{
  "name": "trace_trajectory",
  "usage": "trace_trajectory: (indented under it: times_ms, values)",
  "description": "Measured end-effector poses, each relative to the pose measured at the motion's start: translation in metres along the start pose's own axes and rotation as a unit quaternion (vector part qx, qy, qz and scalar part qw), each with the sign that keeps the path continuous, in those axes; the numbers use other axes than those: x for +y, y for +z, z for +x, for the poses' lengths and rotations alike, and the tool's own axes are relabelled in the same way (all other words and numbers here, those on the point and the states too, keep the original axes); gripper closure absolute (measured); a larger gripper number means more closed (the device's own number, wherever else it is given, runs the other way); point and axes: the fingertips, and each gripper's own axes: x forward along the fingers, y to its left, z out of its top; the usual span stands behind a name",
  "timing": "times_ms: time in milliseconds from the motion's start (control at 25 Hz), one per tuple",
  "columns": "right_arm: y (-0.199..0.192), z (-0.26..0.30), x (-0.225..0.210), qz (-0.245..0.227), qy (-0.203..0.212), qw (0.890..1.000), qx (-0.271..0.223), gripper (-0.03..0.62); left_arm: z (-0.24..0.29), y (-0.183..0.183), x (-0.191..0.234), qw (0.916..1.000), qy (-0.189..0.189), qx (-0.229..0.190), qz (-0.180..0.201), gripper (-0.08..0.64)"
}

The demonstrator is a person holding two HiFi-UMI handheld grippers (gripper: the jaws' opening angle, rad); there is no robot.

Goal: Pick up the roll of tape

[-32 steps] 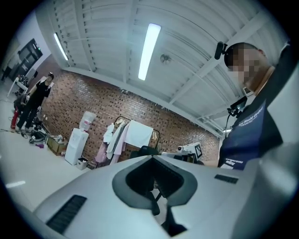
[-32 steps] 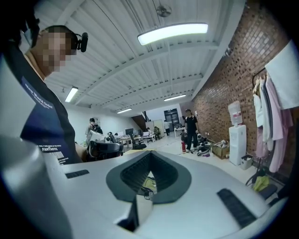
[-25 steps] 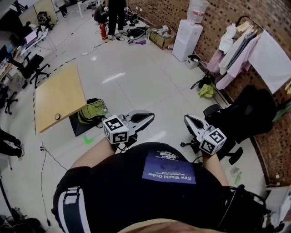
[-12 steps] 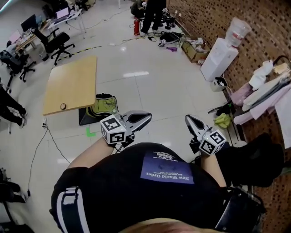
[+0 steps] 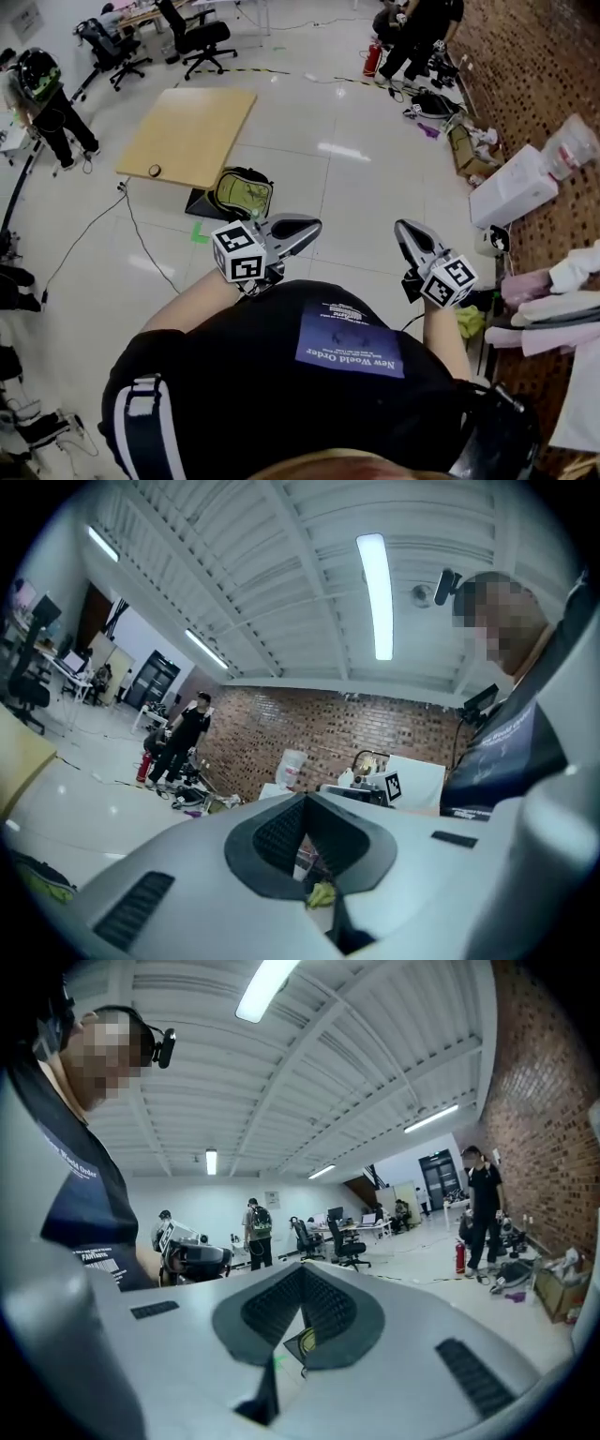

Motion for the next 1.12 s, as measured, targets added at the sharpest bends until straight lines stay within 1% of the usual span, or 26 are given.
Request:
trace_trajectory:
  times_ms: [120, 240, 360, 480, 560, 640, 760, 880, 1000, 1120]
  values:
    - [0.004, 0.025, -0.014, -0.005, 0.036, 0.999, 0.005, 0.607, 0.002, 0.001, 0.016, 0.9994, 0.034, 0.005, 0.006, 0.554]
    - [0.007, 0.064, -0.015, -0.008, 0.07, 0.997, 0.013, 0.607, -0.013, 0.011, 0.041, 0.9977, 0.067, -0.006, 0.003, 0.554]
    - [0.01, 0.107, -0.014, -0.013, 0.095, 0.995, 0.022, 0.607, -0.027, 0.019, 0.067, 0.9962, 0.086, -0.016, 0.008, 0.554]
    - [0.017, 0.158, -0.008, -0.022, 0.112, 0.993, 0.031, 0.607, -0.046, 0.034, 0.101, 0.9951, 0.092, -0.033, 0.013, 0.554]
    - [0.024, 0.194, -0.006, -0.022, 0.117, 0.992, 0.034, 0.607, -0.059, 0.047, 0.13, 0.9948, 0.092, -0.043, 0.008, 0.554]
    - [0.031, 0.226, -0.001, -0.023, 0.12, 0.992, 0.034, 0.607, -0.074, 0.058, 0.157, 0.9953, 0.088, -0.04, 0.002, 0.554]
    - [0.041, 0.273, 0.001, -0.029, 0.115, 0.992, 0.035, 0.607, -0.094, 0.077, 0.194, 0.9962, 0.08, -0.031, 0.014, 0.554]
    - [0.046, 0.317, 0.0, -0.017, 0.112, 0.993, 0.032, 0.607, -0.113, 0.092, 0.229, 0.9964, 0.077, -0.029, 0.019, 0.554]
    - [0.044, 0.361, 0.005, -0.019, 0.13, 0.991, 0.039, 0.607, -0.129, 0.105, 0.263, 0.9956, 0.086, -0.031, 0.022, 0.554]
    - [0.04, 0.399, 0.008, -0.021, 0.156, 0.986, 0.055, 0.607, -0.143, 0.113, 0.291, 0.9932, 0.108, -0.041, 0.017, 0.554]
